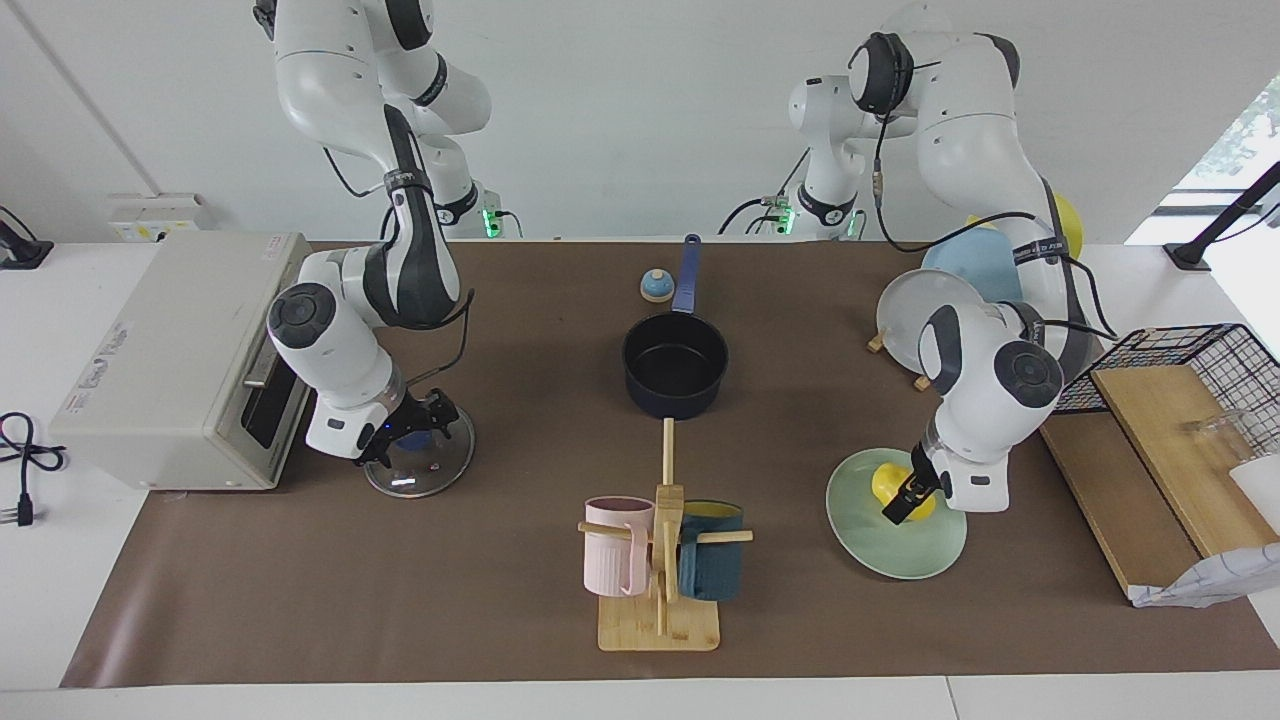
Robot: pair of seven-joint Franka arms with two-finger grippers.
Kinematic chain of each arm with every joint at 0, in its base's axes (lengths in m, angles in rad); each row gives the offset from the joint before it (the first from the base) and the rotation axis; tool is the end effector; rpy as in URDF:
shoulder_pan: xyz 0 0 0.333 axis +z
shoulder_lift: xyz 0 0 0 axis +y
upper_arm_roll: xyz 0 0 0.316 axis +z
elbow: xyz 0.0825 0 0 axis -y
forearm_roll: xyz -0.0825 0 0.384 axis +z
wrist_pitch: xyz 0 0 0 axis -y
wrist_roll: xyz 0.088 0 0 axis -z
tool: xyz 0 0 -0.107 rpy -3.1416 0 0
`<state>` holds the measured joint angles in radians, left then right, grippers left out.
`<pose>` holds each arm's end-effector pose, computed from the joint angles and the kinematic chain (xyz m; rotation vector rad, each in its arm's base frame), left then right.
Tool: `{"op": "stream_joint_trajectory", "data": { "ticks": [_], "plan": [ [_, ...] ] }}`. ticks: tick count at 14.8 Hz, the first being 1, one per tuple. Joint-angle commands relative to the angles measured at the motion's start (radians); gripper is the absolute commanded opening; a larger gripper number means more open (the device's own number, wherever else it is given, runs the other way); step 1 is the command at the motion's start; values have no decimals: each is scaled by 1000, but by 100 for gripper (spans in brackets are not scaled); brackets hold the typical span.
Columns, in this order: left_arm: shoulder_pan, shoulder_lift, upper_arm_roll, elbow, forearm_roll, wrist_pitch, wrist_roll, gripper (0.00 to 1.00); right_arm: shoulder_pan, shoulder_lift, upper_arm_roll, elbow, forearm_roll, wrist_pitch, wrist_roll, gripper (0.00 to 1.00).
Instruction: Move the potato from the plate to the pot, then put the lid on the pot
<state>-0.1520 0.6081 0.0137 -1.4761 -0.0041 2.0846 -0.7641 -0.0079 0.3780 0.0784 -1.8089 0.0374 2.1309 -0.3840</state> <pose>0.7043 -0.0999 0.3215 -2.9858 -0.9653 -0.0036 0.6348 0.0430 0.3307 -3.0024 -0.6541 0.0692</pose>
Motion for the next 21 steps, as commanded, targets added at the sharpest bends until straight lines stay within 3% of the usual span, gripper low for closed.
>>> {"op": "stream_joint_trajectory", "data": {
  "ticks": [1,2,5,7,11,14,17,21],
  "plan": [
    [-8,-30,8,-46,19,28,-12,86,-12,-24,6,-27,22,-18,27,100],
    [-8,-31,8,-47,19,28,-12,77,-12,-25,4,-27,22,-31,28,100],
    [-6,-31,6,-46,19,26,-9,27,-12,-30,3,-35,18,-48,33,100],
    [-6,-31,6,-36,24,12,-9,3,-10,-31,1,-43,6,-52,50,99],
    [-8,-56,2,52,16,-133,-9,0,-10,-39,0,-61,-37,-39,53,96],
    [-40,-197,-12,34,-48,-245,-24,0,-12,-37,1,-61,-50,-37,53,86],
    [-142,-281,-15,14,-70,-340,-157,0,-12,-39,0,-61,-50,-37,59,75],
    [-338,-346,-15,-55,-77,-322,-383,0,-12,-37,0,-59,-50,-39,80,63]
  ]
}}
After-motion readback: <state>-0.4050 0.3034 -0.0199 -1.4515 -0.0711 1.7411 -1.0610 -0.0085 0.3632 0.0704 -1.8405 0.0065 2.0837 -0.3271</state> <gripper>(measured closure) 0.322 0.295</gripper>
